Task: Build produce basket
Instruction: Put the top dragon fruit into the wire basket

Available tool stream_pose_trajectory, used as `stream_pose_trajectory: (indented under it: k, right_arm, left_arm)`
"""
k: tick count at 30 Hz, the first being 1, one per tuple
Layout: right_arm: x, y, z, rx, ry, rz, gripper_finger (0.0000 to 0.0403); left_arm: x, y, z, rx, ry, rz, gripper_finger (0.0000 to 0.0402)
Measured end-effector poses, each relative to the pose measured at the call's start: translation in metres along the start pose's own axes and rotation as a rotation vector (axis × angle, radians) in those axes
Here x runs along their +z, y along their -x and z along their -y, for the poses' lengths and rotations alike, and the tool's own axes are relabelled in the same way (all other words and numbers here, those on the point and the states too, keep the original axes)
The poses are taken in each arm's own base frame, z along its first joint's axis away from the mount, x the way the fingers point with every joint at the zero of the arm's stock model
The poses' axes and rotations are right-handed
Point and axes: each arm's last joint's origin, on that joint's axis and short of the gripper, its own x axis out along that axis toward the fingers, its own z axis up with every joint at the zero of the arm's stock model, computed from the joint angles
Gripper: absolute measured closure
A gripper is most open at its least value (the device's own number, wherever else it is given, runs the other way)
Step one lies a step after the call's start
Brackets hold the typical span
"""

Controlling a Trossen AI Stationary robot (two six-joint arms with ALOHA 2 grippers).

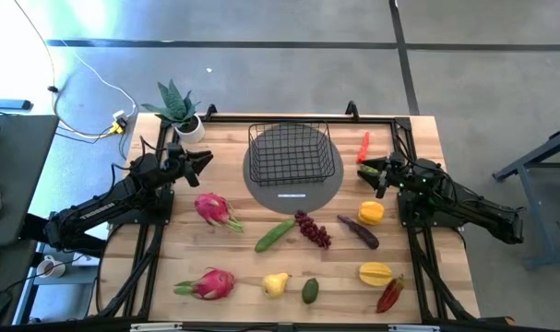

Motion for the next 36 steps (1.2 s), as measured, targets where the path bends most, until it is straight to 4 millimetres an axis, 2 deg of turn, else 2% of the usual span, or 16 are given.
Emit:
stream_pose_trajectory:
  k: [10,14,19,23,29,36]
  right_arm:
    - [0.000,0.000,0.000,0.000,0.000,0.000,0.0160]
    - [0.000,0.000,0.000,0.000,0.000,0.000,0.0160]
    - [0.000,0.000,0.000,0.000,0.000,0.000,0.0160]
    - [0.000,0.000,0.000,0.000,0.000,0.000,0.0160]
    - [0.000,0.000,0.000,0.000,0.000,0.000,0.0160]
    - [0.000,0.000,0.000,0.000,0.000,0.000,0.0160]
  left_arm:
    - [0.000,0.000,0.000,-0.016,0.086,-0.011,0.0283]
    - [-0.001,0.000,0.001,-0.039,0.082,-0.029,0.0258]
    - [0.000,0.001,0.006,-0.152,0.060,-0.086,0.0215]
    - [0.011,0.004,0.013,-0.193,0.006,-0.056,0.0200]
    - [0.038,0.012,0.032,-0.308,-0.150,-0.014,0.0206]
    - [0.065,0.018,0.050,-0.292,-0.183,-0.141,0.0208]
